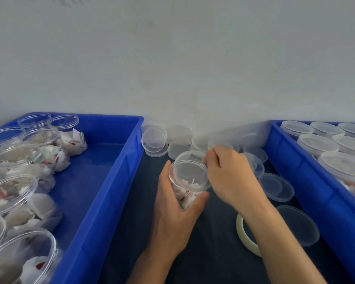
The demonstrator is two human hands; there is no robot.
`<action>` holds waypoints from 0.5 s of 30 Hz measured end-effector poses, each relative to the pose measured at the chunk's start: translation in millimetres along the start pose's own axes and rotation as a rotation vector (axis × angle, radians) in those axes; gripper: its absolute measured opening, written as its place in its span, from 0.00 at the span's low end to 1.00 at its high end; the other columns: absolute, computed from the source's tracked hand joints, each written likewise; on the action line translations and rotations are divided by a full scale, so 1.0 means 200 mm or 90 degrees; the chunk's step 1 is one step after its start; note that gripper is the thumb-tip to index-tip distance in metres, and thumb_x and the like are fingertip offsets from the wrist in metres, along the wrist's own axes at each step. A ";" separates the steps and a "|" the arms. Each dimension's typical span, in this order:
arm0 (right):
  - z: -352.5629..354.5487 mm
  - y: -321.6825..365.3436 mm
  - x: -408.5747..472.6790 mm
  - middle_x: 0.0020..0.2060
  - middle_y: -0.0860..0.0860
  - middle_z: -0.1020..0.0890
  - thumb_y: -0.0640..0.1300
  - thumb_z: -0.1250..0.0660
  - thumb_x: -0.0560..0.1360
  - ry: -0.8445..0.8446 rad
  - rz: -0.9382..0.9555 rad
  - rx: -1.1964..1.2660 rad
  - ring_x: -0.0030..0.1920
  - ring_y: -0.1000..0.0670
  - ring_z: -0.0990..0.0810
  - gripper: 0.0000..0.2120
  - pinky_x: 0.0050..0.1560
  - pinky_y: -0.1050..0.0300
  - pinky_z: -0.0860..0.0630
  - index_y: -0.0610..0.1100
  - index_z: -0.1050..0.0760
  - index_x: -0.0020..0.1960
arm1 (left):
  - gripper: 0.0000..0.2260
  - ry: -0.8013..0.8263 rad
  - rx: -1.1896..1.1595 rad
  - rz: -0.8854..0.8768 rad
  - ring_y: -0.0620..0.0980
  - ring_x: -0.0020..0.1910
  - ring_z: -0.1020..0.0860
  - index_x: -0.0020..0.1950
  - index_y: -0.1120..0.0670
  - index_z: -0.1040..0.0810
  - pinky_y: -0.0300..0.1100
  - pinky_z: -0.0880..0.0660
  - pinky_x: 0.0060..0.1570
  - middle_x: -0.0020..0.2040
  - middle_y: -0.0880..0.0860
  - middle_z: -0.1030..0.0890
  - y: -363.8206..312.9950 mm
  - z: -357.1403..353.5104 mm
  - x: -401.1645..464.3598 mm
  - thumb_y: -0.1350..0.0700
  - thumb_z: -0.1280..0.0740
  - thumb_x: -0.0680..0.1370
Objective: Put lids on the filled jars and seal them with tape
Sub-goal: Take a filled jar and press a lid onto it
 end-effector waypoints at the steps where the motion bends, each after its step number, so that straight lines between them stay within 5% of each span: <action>1: -0.01 0.00 0.00 0.34 0.50 0.19 0.47 0.43 0.86 -0.003 0.002 0.003 0.34 0.51 0.22 0.16 0.32 0.60 0.29 0.45 0.23 0.42 | 0.41 -0.002 -0.007 0.002 0.40 0.73 0.26 0.82 0.41 0.38 0.37 0.25 0.66 0.72 0.36 0.25 0.00 0.00 0.01 0.36 0.26 0.72; 3: -0.01 0.02 -0.01 0.34 0.50 0.19 0.47 0.42 0.86 -0.012 0.014 -0.005 0.35 0.51 0.22 0.16 0.35 0.55 0.27 0.44 0.23 0.44 | 0.34 -0.007 -0.028 0.000 0.41 0.70 0.24 0.79 0.38 0.36 0.32 0.25 0.60 0.70 0.38 0.24 -0.02 -0.01 0.03 0.37 0.28 0.75; 6: 0.00 0.02 -0.01 0.33 0.51 0.21 0.47 0.42 0.86 -0.022 0.026 -0.006 0.34 0.50 0.22 0.16 0.34 0.54 0.27 0.45 0.25 0.42 | 0.28 -0.015 -0.026 -0.014 0.46 0.70 0.23 0.79 0.41 0.34 0.36 0.24 0.63 0.70 0.40 0.23 -0.03 -0.03 0.04 0.40 0.33 0.80; 11: 0.00 -0.01 0.00 0.32 0.49 0.22 0.46 0.42 0.86 -0.030 0.019 -0.005 0.34 0.48 0.24 0.17 0.36 0.50 0.33 0.45 0.29 0.39 | 0.27 -0.026 0.007 -0.019 0.46 0.72 0.24 0.80 0.46 0.35 0.45 0.24 0.67 0.71 0.41 0.24 -0.02 -0.05 0.06 0.42 0.36 0.82; 15: 0.00 -0.04 0.01 0.38 0.53 0.19 0.47 0.41 0.86 -0.025 0.018 0.003 0.42 0.47 0.20 0.11 0.45 0.49 0.26 0.47 0.22 0.50 | 0.33 -0.019 0.017 -0.013 0.48 0.75 0.27 0.83 0.49 0.38 0.53 0.26 0.72 0.75 0.45 0.26 -0.01 -0.06 0.06 0.39 0.36 0.81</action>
Point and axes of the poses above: each hand's wrist, its own x-axis towards the middle knuckle, its own z-axis out of the back of the hand, y = z × x, the point moved 6 cm from there along x, towards the middle knuckle
